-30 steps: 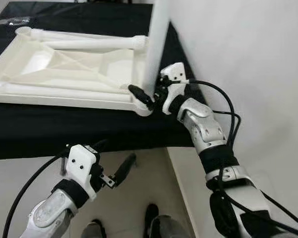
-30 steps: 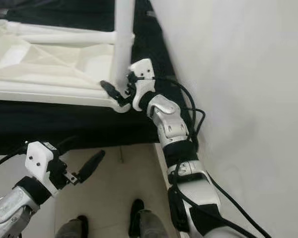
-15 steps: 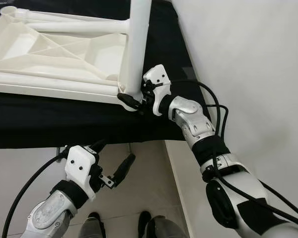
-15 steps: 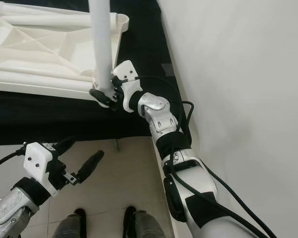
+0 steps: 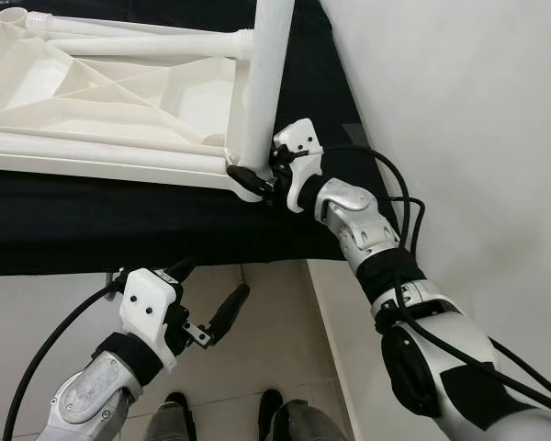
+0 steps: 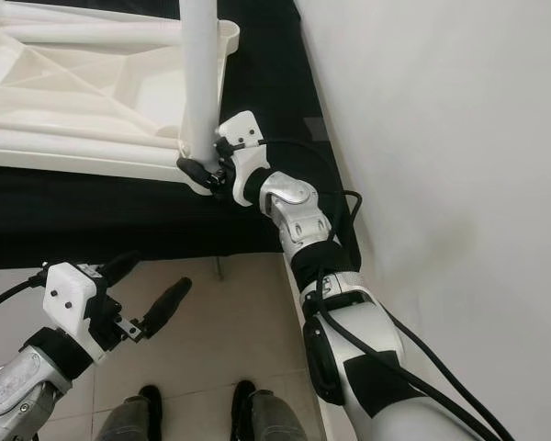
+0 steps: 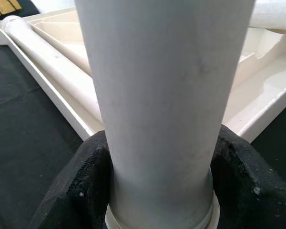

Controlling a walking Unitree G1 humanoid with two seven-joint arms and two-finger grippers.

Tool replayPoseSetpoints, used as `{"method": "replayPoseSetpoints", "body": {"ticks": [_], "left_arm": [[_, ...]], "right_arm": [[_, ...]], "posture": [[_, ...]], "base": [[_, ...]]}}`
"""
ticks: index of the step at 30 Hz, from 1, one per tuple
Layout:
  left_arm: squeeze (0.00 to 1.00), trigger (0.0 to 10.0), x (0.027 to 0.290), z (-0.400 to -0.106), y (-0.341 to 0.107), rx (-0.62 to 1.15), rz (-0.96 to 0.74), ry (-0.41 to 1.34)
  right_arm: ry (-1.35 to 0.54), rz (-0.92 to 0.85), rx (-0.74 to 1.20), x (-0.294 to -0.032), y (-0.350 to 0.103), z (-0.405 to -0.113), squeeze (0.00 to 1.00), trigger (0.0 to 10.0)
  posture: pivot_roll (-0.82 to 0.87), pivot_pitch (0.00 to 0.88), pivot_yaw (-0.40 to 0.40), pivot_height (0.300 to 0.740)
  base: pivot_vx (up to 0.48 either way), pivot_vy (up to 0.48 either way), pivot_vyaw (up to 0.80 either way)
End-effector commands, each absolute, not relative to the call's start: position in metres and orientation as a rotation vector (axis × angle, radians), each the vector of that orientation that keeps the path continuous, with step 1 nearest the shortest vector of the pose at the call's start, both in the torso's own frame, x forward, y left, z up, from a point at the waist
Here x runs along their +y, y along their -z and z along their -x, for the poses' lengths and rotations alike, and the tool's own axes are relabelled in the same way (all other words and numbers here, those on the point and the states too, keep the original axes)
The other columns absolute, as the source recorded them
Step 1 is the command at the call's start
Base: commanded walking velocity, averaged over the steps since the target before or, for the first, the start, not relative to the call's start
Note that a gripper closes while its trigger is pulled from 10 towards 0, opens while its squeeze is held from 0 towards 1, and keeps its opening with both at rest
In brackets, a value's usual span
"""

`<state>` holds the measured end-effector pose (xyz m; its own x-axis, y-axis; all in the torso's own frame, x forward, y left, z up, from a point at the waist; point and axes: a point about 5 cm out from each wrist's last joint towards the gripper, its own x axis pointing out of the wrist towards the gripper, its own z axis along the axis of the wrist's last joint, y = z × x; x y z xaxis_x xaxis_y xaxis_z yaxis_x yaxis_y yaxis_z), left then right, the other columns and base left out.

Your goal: Building children table

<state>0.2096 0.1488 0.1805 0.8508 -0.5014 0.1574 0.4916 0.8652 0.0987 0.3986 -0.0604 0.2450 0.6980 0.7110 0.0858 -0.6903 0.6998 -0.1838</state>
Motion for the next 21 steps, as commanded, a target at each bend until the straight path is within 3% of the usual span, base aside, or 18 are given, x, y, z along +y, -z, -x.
{"method": "replayPoseSetpoints", "body": {"ticks": [1,2,3,4,6,8,13,14,16,17,21], "left_arm": [[0.00,10.0,0.150,-0.207,-0.176,-0.153,-0.059,0.525],[0.00,10.0,0.150,-0.208,-0.176,-0.154,-0.059,0.525],[0.00,10.0,0.150,-0.208,-0.176,-0.154,-0.059,0.525],[0.00,10.0,0.150,-0.208,-0.177,-0.155,-0.060,0.524],[0.00,10.0,0.151,-0.209,-0.177,-0.156,-0.059,0.525],[0.00,10.0,0.150,-0.210,-0.176,-0.155,-0.055,0.532],[0.00,10.0,0.145,-0.212,-0.175,-0.159,-0.050,0.546],[0.00,10.0,0.145,-0.213,-0.176,-0.162,-0.051,0.547],[0.00,10.0,0.145,-0.214,-0.176,-0.164,-0.052,0.546],[0.00,10.0,0.146,-0.214,-0.177,-0.167,-0.053,0.543],[0.00,10.0,0.147,-0.214,-0.177,-0.168,-0.056,0.538]], "right_arm": [[-0.642,0.125,-0.120,-0.075,-0.236,-0.404,0.00,0.0],[-0.412,0.147,-0.068,-0.090,-0.221,-0.404,0.00,0.0],[-0.412,0.147,-0.068,-0.090,-0.221,-0.404,0.00,0.0],[-0.248,0.170,-0.037,-0.101,-0.210,-0.403,0.00,0.0],[-0.232,0.251,-0.095,-0.092,-0.205,-0.386,0.00,0.0],[-0.341,0.225,-0.102,-0.054,-0.189,-0.350,0.00,0.0],[-0.373,0.189,-0.076,-0.042,-0.182,-0.348,0.00,0.0],[-0.389,0.197,-0.074,-0.041,-0.185,-0.353,0.00,3.3],[-0.402,0.206,-0.070,-0.041,-0.186,-0.356,0.00,3.3],[-0.396,0.197,-0.071,-0.040,-0.190,-0.359,0.00,10.0],[-0.398,0.173,-0.077,-0.040,-0.196,-0.361,0.00,10.0]], "posture": [[0.15,0.316,-0.130,0.740],[0.14,0.314,-0.135,0.740],[0.14,0.314,-0.135,0.740],[0.14,0.315,-0.133,0.740],[0.14,0.319,-0.131,0.740],[0.12,0.309,-0.125,0.740],[0.13,0.296,-0.118,0.740],[0.13,0.293,-0.124,0.740],[0.13,0.293,-0.124,0.740],[0.13,0.292,-0.126,0.740],[0.13,0.290,-0.127,0.740]], "base": [[0.000,0.000,0.00],[0.000,0.000,0.00],[0.000,0.000,0.00],[0.000,0.000,0.00],[0.000,0.000,0.00],[0.000,0.000,0.00],[0.000,0.000,0.00],[0.000,0.000,0.00],[0.000,0.000,0.00],[0.000,0.000,0.00],[0.000,0.000,0.00]]}}
